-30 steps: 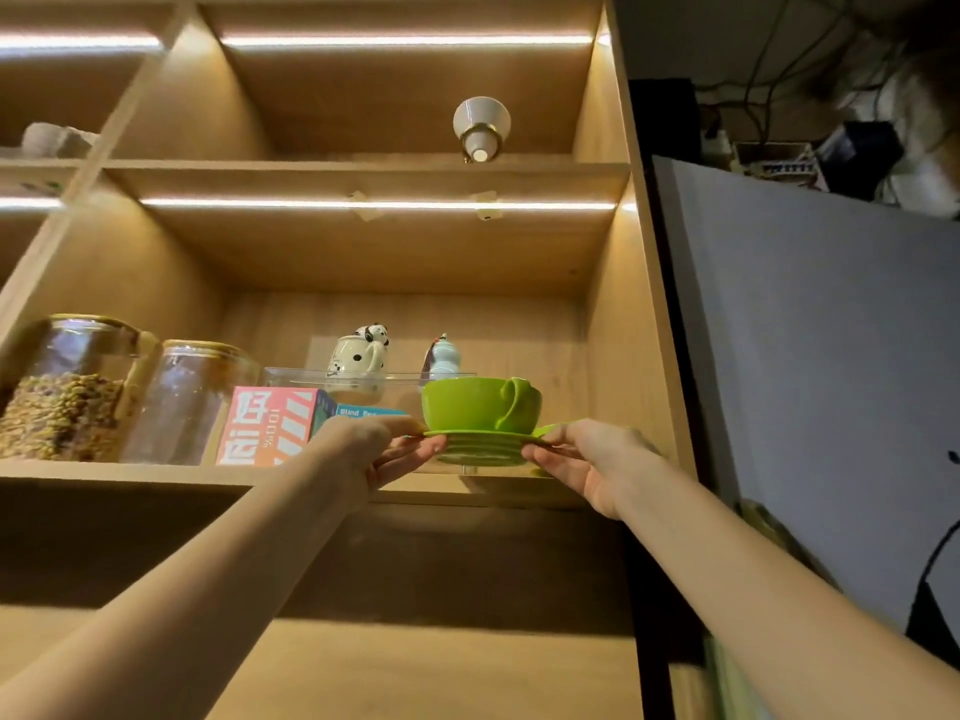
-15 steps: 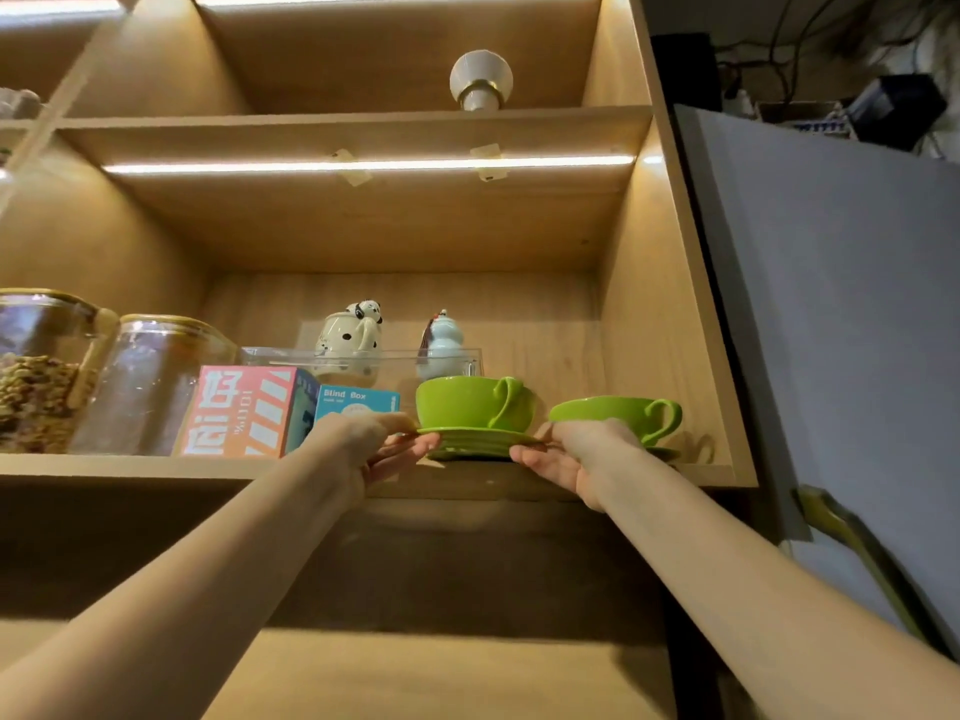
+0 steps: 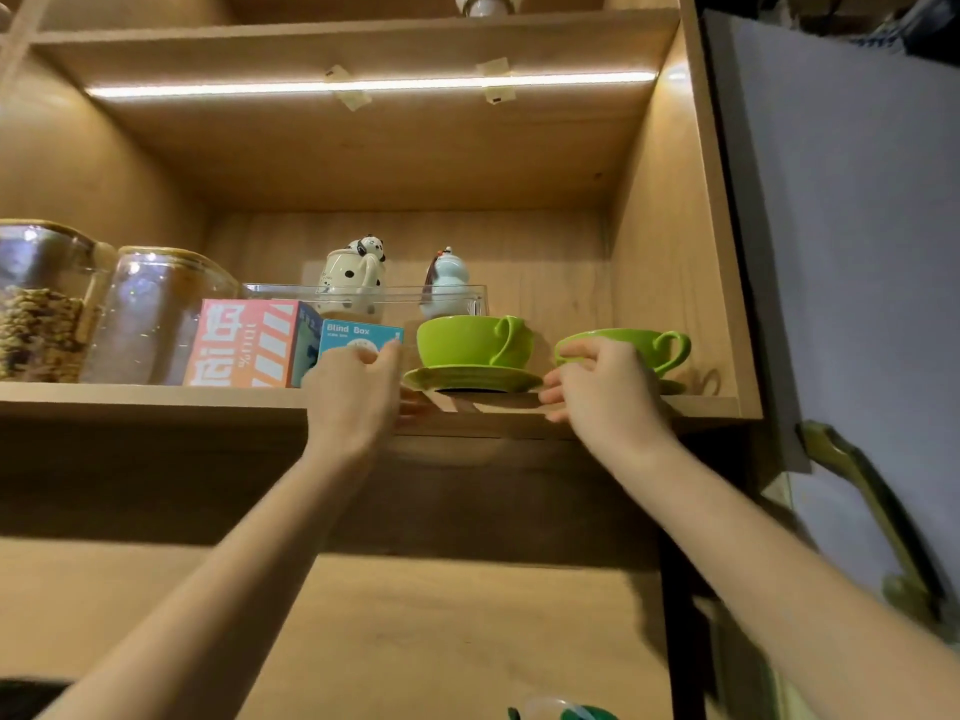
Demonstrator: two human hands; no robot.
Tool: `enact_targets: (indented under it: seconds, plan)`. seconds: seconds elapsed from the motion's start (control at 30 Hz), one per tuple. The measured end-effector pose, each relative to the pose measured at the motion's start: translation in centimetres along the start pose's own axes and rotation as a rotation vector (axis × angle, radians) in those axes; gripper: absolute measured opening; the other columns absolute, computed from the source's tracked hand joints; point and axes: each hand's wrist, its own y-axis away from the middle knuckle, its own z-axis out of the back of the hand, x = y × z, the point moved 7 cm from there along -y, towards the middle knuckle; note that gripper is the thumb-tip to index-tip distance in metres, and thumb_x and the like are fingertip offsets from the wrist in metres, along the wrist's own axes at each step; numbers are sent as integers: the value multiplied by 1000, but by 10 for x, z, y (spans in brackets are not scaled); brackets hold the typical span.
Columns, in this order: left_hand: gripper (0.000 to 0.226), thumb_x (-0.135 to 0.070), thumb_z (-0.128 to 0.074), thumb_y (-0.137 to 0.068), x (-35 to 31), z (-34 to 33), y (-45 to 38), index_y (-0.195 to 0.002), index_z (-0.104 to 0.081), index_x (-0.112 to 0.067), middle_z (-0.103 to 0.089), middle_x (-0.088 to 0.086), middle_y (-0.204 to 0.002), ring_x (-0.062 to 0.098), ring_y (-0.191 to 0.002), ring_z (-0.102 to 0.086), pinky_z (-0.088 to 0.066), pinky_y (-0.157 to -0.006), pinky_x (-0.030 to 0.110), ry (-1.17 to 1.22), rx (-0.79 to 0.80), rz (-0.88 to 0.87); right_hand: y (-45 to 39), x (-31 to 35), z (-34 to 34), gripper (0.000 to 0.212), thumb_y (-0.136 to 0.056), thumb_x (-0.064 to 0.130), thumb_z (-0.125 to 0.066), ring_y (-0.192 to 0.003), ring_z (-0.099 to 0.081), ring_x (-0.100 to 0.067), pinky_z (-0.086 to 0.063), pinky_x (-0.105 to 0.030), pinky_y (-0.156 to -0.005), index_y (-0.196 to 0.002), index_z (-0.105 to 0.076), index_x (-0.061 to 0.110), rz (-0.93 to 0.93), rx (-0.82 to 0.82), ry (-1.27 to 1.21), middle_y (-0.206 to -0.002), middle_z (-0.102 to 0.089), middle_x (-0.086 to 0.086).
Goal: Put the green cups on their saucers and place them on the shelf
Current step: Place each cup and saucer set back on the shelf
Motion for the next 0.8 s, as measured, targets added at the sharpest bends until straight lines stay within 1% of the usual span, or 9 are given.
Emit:
enact_targets:
  seconds: [0.07, 0.1, 0.17, 0.2, 0.27, 0.37, 0.57, 0.67, 0.8]
  plan:
    - [40, -28, -43, -85, -15, 2, 21, -117, -57, -6, -62, 19, -117, 28, -102, -60, -45, -93, 33, -332, -90, -336, 20, 11, -3, 46, -94, 9, -36, -131, -44, -24, -35, -34, -110, -140, -37, 9, 350, -26, 382, -139, -50, -10]
    - [50, -29, -41, -85, -17, -5, 31, -130, -46, -10, -53, 14, -132, 25, -117, -51, -35, -100, 29, -418, -45, -430, 27, 9, -10, 51, -95, 12, -35, -139, -30, -19, -23, -31, -116, -146, -26, 12, 429, 24, 489, -150, -37, -6]
    - [70, -44, -27, -79, -11, -21, 44, -144, -21, -18, -24, 3, -154, 15, -141, -21, -14, -113, 25, -582, 86, -538, 32, -1, -24, 58, -97, 23, -30, -147, -6, -11, -2, -30, -120, -149, -6, 18, 465, 124, 650, -160, -12, 2]
    - [79, -49, -18, -74, -3, -27, 44, -146, -9, -21, -10, -2, -157, 9, -144, -6, -3, -115, 26, -656, 120, -560, 30, -7, -29, 59, -97, 27, -29, -147, 2, -9, 5, -33, -120, -149, -1, 20, 458, 147, 723, -160, -5, 4]
    - [84, -53, -7, -66, 11, -33, 40, -143, 11, -25, 8, -7, -155, 3, -140, 12, 10, -113, 27, -751, 144, -562, 27, -12, -35, 61, -97, 33, -26, -146, 9, -9, 14, -38, -118, -149, 2, 20, 445, 150, 801, -160, -1, 5]
    - [78, -52, -3, -65, 15, -36, 35, -135, 23, -28, 19, -11, -147, 4, -137, 18, 14, -112, 29, -800, 144, -577, 22, -12, -38, 60, -97, 37, -24, -146, 12, -11, 22, -40, -111, -150, -1, 19, 447, 129, 829, -160, -4, 4]
    - [85, -51, -5, -66, 23, -41, 32, -144, 13, -22, 12, -6, -155, 2, -134, 18, 13, -112, 32, -797, 143, -550, 16, -11, -43, 62, -95, 40, -28, -147, 9, -14, 23, -44, -110, -149, -9, 15, 464, 106, 873, -160, -9, -1]
    - [79, -46, -17, -76, 24, -45, 33, -145, 12, -20, 10, -4, -157, 2, -133, 19, 13, -112, 33, -812, 145, -537, 14, -10, -46, 65, -94, 41, -30, -147, 10, -15, 23, -45, -109, -149, -10, 12, 458, 114, 894, -160, -6, -4]
    - [81, -46, -21, -75, 22, -43, 33, -145, 9, -22, 6, -4, -157, 3, -134, 18, 14, -111, 33, -833, 148, -549, 11, -10, -47, 68, -92, 42, -33, -147, 8, -17, 24, -45, -108, -149, -12, 11, 467, 118, 932, -160, -8, -6]
